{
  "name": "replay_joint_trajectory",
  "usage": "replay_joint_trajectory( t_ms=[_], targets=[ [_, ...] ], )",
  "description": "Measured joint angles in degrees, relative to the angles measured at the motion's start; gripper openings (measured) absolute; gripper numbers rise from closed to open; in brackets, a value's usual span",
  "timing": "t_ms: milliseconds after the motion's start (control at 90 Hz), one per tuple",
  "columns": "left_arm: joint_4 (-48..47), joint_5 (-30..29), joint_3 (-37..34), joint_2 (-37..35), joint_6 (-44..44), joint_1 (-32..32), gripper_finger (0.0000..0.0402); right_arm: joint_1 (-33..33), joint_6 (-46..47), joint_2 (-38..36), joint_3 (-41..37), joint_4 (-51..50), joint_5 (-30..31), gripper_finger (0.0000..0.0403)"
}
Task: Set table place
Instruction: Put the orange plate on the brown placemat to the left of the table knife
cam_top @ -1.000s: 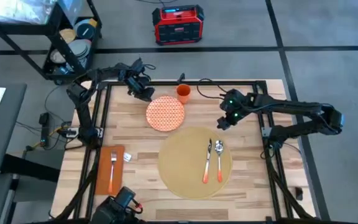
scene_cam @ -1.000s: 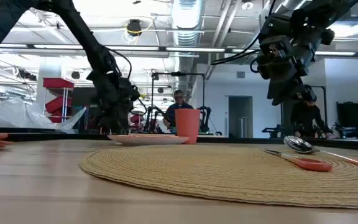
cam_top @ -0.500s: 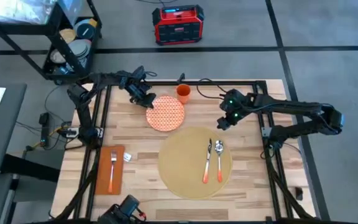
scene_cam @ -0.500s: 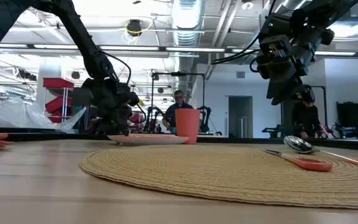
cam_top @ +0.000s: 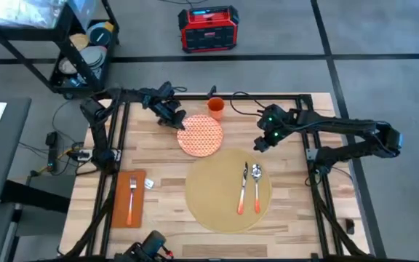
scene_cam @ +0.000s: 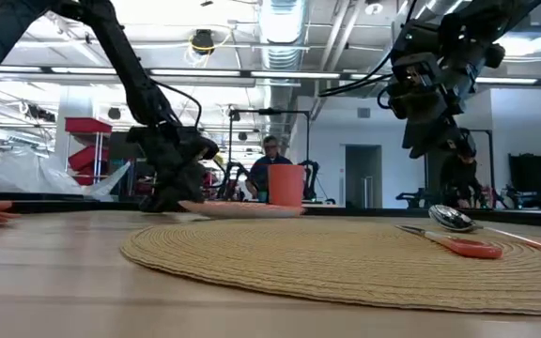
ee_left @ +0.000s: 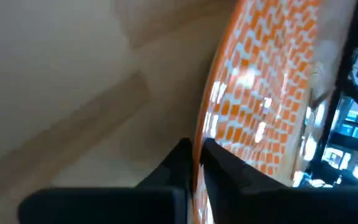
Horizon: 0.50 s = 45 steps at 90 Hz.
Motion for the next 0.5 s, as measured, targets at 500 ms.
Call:
replay_joint_trajectory(
  t_ms=[500],
  targets=[
    [-7.0,3.0,-0.1,-7.0,-4.5,-0.1,0.0,0.0,1.4,0.0,0.0,0.0,0.1,0.0087]
  ],
)
